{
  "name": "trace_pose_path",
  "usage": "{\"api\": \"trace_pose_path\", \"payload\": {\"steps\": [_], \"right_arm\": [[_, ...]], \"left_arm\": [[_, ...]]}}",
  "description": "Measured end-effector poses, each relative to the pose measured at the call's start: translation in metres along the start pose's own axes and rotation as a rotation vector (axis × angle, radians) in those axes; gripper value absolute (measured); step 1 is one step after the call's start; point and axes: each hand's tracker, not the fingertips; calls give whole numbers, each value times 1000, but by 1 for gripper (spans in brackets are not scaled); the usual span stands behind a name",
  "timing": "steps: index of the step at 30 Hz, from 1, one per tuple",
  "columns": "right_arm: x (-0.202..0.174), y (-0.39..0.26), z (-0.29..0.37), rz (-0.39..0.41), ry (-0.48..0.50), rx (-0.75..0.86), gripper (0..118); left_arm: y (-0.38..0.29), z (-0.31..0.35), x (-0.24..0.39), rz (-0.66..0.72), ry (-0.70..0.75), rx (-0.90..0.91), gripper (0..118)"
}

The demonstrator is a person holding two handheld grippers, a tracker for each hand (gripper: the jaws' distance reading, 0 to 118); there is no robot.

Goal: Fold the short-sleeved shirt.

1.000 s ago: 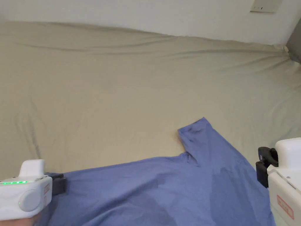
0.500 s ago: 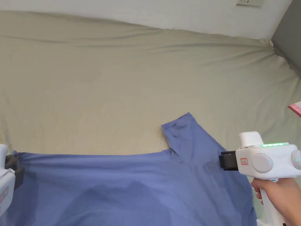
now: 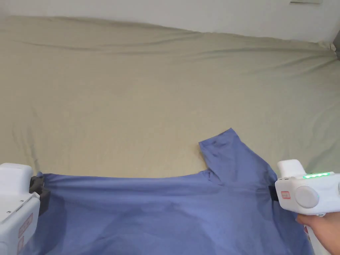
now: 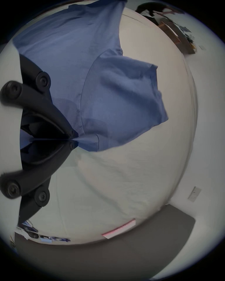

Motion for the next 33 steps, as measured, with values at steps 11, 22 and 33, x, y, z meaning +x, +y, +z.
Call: {"api": "trace_pose_path", "payload": {"steps": [11, 22, 33], "right_arm": [[17, -2, 209, -116, -111, 517, 2], [32, -14, 383, -184, -259, 888, 2], [34, 2, 478, -141, -314, 1043, 2]], "left_arm": [[57, 84, -45, 47, 56, 278, 0], [120, 213, -72, 83, 107, 615, 0], [182, 294, -107, 146, 133, 809, 0]]}}
